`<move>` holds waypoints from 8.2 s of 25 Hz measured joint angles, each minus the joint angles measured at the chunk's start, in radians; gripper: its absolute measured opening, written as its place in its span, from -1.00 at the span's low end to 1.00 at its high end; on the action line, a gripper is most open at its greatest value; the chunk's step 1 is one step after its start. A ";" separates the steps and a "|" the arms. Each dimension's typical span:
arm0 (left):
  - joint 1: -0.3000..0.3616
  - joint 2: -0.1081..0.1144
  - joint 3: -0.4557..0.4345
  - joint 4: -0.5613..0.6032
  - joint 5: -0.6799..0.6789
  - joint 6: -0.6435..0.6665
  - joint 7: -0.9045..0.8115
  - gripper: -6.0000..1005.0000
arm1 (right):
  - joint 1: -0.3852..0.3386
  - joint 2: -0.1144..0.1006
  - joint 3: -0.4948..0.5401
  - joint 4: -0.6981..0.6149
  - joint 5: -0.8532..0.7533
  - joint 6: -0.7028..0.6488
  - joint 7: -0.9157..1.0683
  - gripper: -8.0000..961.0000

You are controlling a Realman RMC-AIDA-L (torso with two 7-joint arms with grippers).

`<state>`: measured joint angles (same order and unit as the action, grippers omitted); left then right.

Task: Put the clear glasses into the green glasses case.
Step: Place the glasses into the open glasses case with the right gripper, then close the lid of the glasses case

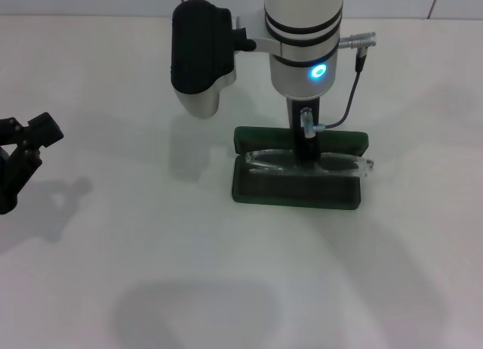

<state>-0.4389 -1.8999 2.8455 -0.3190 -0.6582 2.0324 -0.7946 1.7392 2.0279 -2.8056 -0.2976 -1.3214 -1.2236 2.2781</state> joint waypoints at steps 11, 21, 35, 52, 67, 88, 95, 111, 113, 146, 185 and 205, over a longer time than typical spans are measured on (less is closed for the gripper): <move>0.002 -0.001 0.000 0.000 0.000 0.000 0.002 -0.75 | -0.017 0.000 0.002 -0.024 -0.066 0.047 0.032 -0.85; -0.004 -0.002 0.000 0.000 0.000 0.000 0.002 -0.75 | -0.026 0.000 0.002 -0.026 -0.073 0.079 0.034 -0.85; -0.006 -0.003 0.000 -0.012 -0.001 -0.003 0.002 -0.74 | -0.026 0.000 0.001 -0.066 -0.104 0.086 0.032 -0.85; -0.007 -0.005 0.000 -0.012 0.000 -0.011 0.002 -0.73 | -0.038 0.000 0.022 -0.075 -0.119 0.098 0.034 -0.67; -0.007 -0.005 0.000 -0.012 0.000 -0.020 0.002 -0.73 | -0.085 -0.001 0.225 -0.172 -0.295 0.016 0.028 -0.67; -0.055 -0.006 0.000 -0.011 -0.004 -0.023 -0.007 -0.72 | -0.549 -0.003 0.885 -0.701 -1.022 -0.251 0.020 -0.66; -0.056 -0.008 0.000 -0.009 -0.002 -0.023 -0.008 -0.71 | -0.608 -0.003 0.905 -0.802 -1.018 -0.253 0.013 -0.66; -0.039 -0.008 0.000 -0.010 -0.023 -0.016 -0.011 -0.71 | -0.798 0.000 1.104 -1.030 -0.929 -0.283 -0.076 -0.66; -0.043 -0.008 0.000 -0.010 -0.024 -0.016 -0.017 -0.70 | -0.838 0.000 1.164 -1.070 -0.903 -0.293 -0.103 -0.66; -0.251 -0.064 0.000 -0.011 -0.044 -0.092 -0.159 -0.69 | -1.399 -0.010 2.185 -0.674 -0.075 -0.569 -0.877 -0.08; -0.629 -0.188 0.002 0.086 0.411 -0.646 -0.436 0.00 | -1.491 -0.024 2.469 -0.323 -0.096 -0.601 -1.142 0.04; -0.623 -0.190 0.002 0.169 0.444 -0.806 -0.430 -0.40 | -1.471 -0.018 2.468 -0.306 -0.125 -0.600 -1.168 0.00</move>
<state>-1.0619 -2.0899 2.8470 -0.1503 -0.2142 1.2262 -1.2249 0.2682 2.0100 -0.3375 -0.6033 -1.4466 -1.8239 1.1100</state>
